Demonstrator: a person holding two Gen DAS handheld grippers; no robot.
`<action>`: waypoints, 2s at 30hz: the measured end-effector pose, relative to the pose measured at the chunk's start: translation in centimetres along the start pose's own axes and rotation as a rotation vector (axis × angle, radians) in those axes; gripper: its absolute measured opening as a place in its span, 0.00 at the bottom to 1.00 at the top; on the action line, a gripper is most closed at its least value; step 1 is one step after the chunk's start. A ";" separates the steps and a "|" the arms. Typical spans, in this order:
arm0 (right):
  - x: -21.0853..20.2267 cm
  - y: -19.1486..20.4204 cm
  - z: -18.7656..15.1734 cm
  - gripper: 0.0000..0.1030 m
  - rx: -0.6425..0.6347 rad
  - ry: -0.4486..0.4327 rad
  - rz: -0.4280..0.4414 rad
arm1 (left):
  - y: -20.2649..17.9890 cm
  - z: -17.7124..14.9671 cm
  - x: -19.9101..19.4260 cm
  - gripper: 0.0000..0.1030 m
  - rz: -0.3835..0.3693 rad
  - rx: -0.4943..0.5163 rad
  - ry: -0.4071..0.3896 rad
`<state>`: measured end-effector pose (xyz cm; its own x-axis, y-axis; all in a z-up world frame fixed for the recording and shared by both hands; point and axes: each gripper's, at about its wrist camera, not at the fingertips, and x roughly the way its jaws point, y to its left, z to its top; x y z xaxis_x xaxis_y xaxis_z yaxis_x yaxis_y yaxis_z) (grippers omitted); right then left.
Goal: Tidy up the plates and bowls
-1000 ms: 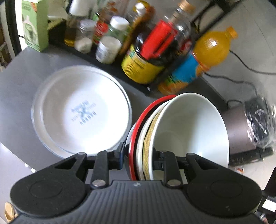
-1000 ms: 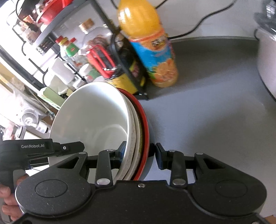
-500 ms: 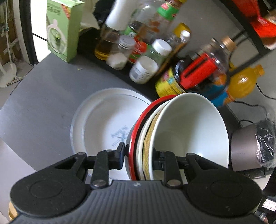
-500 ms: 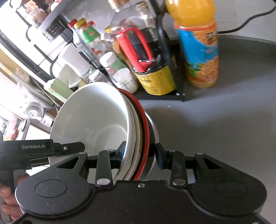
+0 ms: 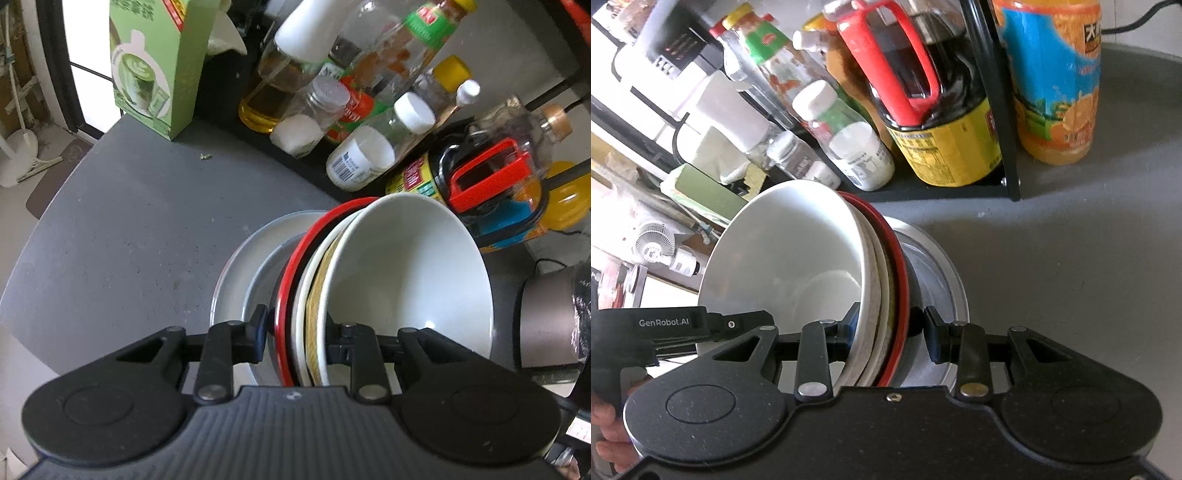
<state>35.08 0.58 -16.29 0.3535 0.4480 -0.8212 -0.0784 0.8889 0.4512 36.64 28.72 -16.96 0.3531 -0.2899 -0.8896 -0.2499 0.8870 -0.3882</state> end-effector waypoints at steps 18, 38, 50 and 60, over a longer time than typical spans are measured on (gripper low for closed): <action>0.7 0.0 -0.9 0.45 0.022 -0.013 -0.020 | -0.2 0.5 1.4 0.24 0.003 0.115 0.016; -6.4 -2.8 -3.8 0.95 0.038 -0.217 -0.105 | -1.4 -1.4 -3.3 0.78 0.098 0.177 -0.149; -14.5 -6.1 -8.9 1.00 0.043 -0.343 -0.112 | -3.7 -6.2 -8.4 0.99 0.104 0.214 -0.273; -23.2 -7.5 -15.4 1.00 -0.005 -0.428 -0.119 | -5.6 -15.9 -16.6 1.00 0.101 0.229 -0.401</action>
<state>13.08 -15.03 -5.99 0.7145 0.2635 -0.6481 -0.0182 0.9330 0.3593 17.87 22.88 -3.84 0.6689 -0.0768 -0.7394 -0.1112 0.9731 -0.2017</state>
